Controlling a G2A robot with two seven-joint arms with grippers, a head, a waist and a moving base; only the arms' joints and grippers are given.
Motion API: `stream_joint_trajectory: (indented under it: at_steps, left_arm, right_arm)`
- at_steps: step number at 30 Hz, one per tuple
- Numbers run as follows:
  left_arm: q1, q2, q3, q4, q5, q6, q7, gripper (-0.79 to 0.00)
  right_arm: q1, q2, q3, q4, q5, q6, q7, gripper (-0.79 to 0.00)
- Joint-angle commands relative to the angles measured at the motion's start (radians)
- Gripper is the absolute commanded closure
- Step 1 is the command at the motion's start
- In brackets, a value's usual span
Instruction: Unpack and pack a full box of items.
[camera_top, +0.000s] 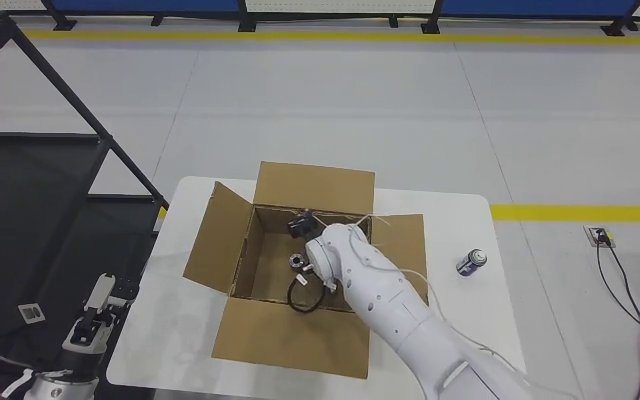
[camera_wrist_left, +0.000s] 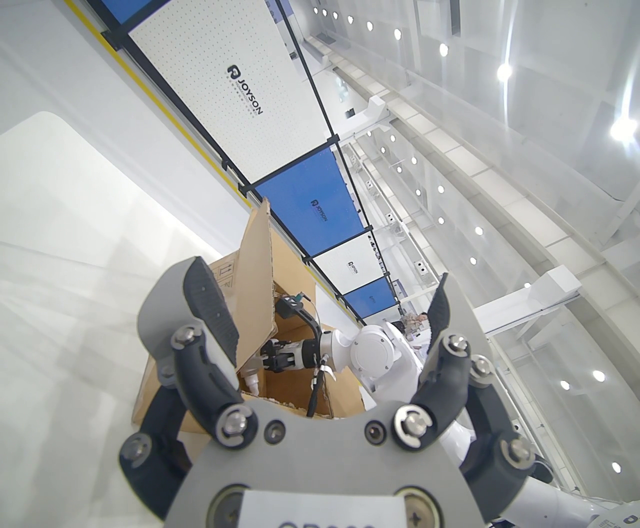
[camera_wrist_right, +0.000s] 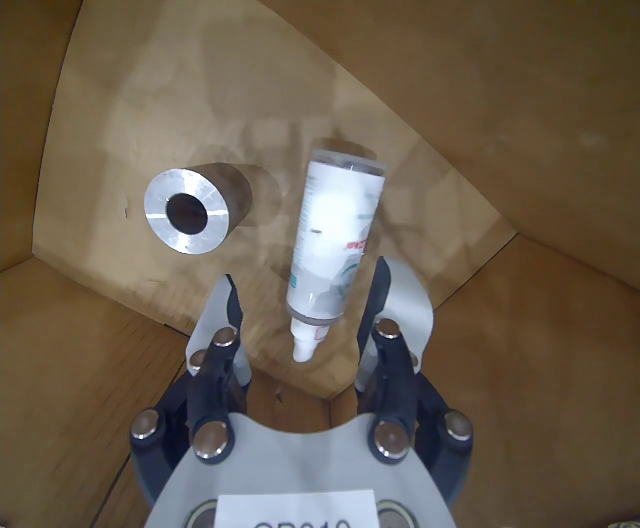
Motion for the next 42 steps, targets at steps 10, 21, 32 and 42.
stream_joint_trajectory:
  at_steps: [10,21,32,42]
  left_arm:
    - [0.000,0.000,0.000,0.000,0.000,0.000,0.000,-0.785]
    - [0.000,0.000,0.000,0.000,0.000,0.000,0.000,-0.785]
    - [0.000,0.000,0.000,0.000,0.000,0.000,0.000,-0.785]
    - [0.000,0.000,0.000,0.000,0.000,0.000,0.000,-0.785]
  right_arm:
    - [-0.110,0.047,0.063,-0.340,-0.120,0.066,0.008,-0.585]
    - [-0.684,0.187,0.346,-1.338,-0.611,0.117,0.004,-0.785]
    - [-1.017,0.225,0.799,-1.522,-0.540,0.192,-0.179,-0.785]
    - [-0.921,0.230,0.874,-1.188,-0.491,0.211,-0.248,-0.785]
